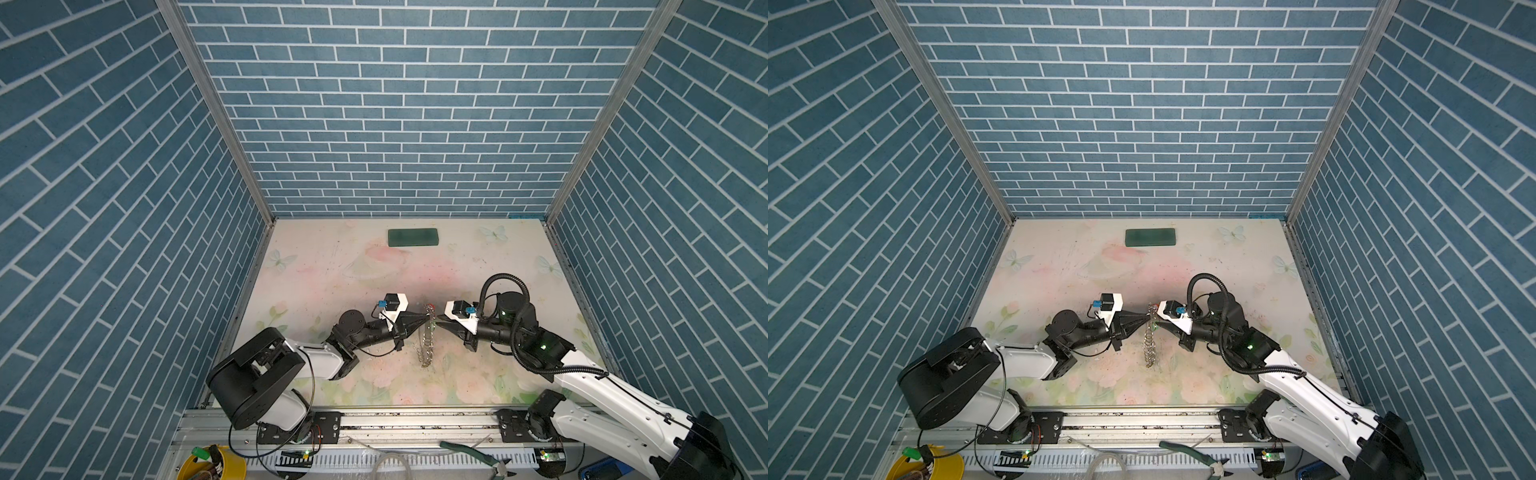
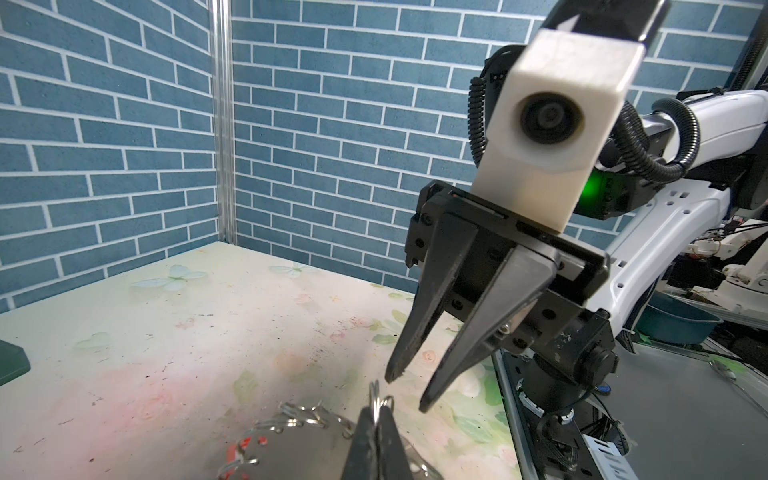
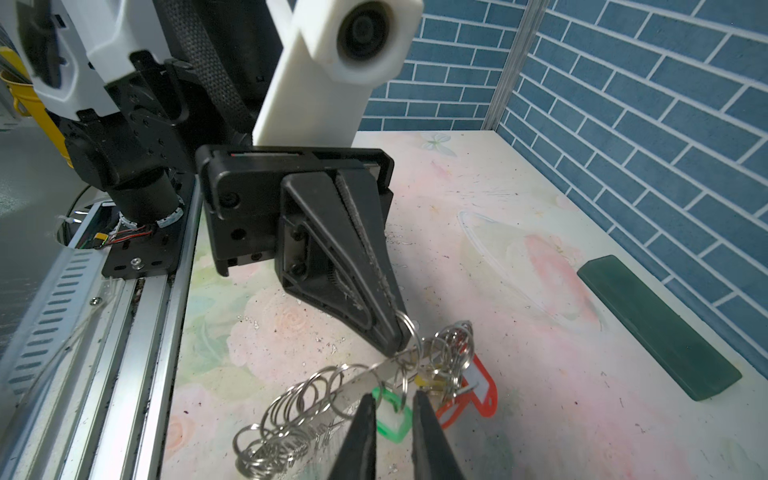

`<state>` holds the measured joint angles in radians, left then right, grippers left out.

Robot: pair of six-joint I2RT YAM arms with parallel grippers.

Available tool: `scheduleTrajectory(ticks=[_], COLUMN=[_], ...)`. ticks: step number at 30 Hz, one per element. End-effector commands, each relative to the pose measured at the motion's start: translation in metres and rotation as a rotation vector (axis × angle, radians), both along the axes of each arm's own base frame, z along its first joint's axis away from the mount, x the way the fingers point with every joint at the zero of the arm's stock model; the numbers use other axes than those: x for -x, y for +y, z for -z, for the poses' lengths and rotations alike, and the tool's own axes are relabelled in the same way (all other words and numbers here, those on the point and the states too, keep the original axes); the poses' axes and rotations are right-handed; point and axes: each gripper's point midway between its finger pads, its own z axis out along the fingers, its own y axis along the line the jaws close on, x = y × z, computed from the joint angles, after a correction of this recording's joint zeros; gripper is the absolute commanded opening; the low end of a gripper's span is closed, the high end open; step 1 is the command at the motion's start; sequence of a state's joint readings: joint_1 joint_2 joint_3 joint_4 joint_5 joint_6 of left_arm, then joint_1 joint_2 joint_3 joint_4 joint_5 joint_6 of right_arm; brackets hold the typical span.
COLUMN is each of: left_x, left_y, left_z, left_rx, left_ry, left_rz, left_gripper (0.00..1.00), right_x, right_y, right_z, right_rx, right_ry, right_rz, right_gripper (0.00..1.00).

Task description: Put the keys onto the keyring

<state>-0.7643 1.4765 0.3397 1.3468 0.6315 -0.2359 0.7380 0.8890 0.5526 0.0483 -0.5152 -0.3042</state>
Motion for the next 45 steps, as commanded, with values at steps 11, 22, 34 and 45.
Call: scheduleTrajectory(ticks=[11,22,34,45], left_x=[0.030,0.039,0.038,0.043], left_y=[-0.004,-0.001,-0.002,-0.005], left_z=[-0.029,-0.028,-0.032,-0.030], left_rx=[0.052,0.049,0.056,0.051], left_ry=[-0.145,-0.162,-0.165,-0.145], left_rz=[0.159,0.197,0.198,0.249], left_gripper=[0.00,0.00,0.00,0.00], right_x=[0.031,0.019,0.033,0.028], right_y=[0.001,-0.005,0.004,0.008], right_z=[-0.032,-0.033,-0.026,-0.024], right_rx=[-0.088,-0.097,-0.078,-0.077], right_ry=[0.101,0.073,0.139,0.148], right_rz=[-0.160,-0.087,-0.204,-0.198], right_gripper=[0.16,0.15,0.16,0.03])
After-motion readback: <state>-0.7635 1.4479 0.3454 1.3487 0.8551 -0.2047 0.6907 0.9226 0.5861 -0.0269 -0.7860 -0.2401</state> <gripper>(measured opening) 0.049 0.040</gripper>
